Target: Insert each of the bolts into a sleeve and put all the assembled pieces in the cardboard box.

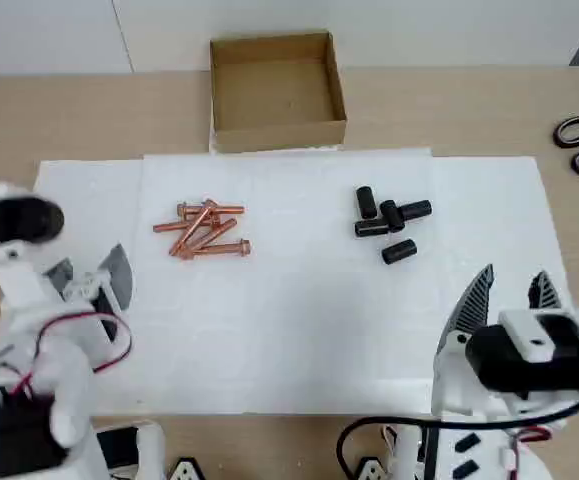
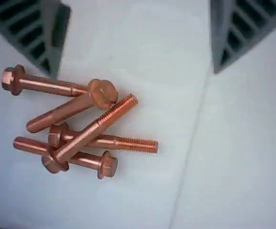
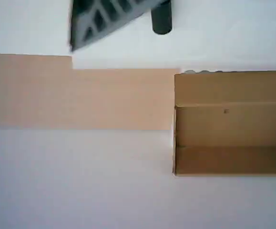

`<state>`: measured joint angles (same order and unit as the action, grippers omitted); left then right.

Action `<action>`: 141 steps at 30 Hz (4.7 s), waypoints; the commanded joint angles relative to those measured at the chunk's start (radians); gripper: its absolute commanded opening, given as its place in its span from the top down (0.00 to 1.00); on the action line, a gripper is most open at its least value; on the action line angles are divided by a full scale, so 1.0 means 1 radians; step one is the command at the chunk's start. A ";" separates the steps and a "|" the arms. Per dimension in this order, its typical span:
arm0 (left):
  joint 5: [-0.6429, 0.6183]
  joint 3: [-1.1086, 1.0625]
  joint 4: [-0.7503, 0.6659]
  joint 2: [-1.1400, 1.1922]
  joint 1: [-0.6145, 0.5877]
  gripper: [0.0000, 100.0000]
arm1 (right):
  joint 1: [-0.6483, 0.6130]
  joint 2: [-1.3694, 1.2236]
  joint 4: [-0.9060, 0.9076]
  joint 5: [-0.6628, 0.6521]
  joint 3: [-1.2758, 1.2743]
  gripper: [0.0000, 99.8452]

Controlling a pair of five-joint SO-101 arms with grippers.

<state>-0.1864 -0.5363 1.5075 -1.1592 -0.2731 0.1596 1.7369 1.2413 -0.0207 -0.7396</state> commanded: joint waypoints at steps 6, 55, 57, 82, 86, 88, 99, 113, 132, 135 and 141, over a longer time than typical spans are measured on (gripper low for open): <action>0.005 0.225 0.118 0.172 -0.005 0.80 | 0.005 -0.476 0.041 -0.002 0.384 0.83; 0.269 0.423 0.146 0.683 0.000 0.80 | -0.196 -1.994 0.401 0.176 1.005 0.83; 0.275 0.390 0.140 0.684 0.000 0.80 | -0.197 -1.994 0.404 0.186 1.005 0.83; 0.250 0.147 -0.097 0.296 0.117 0.80 | -0.189 -1.870 0.432 -0.072 1.138 0.82; 0.250 -0.079 -0.215 0.000 0.114 0.80 | -0.196 -1.669 0.433 -0.121 1.089 0.82; 0.252 -0.206 -0.265 -0.146 0.110 0.80 | -0.196 -1.564 0.429 -0.121 1.049 0.82; 0.250 -0.769 -0.476 -0.631 0.109 0.80 | -0.191 -1.265 0.424 -0.123 0.875 0.82; 0.245 -1.110 -0.539 -0.615 0.115 0.80 | -0.191 -1.079 0.424 -0.123 0.806 0.82; 0.250 -1.109 -0.540 -0.615 0.112 0.80 | -0.189 -1.070 0.423 -0.123 0.806 0.82; 0.250 -1.109 -0.540 -0.615 0.112 0.80 | -0.189 -1.070 0.423 -0.123 0.806 0.82; 0.250 -1.109 -0.540 -0.615 0.112 0.80 | -0.189 -1.069 0.423 -0.123 0.806 0.82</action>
<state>0.0667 -1.6487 0.9904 -1.7729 -0.1642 -0.0353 0.6475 1.6724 -0.1327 0.0644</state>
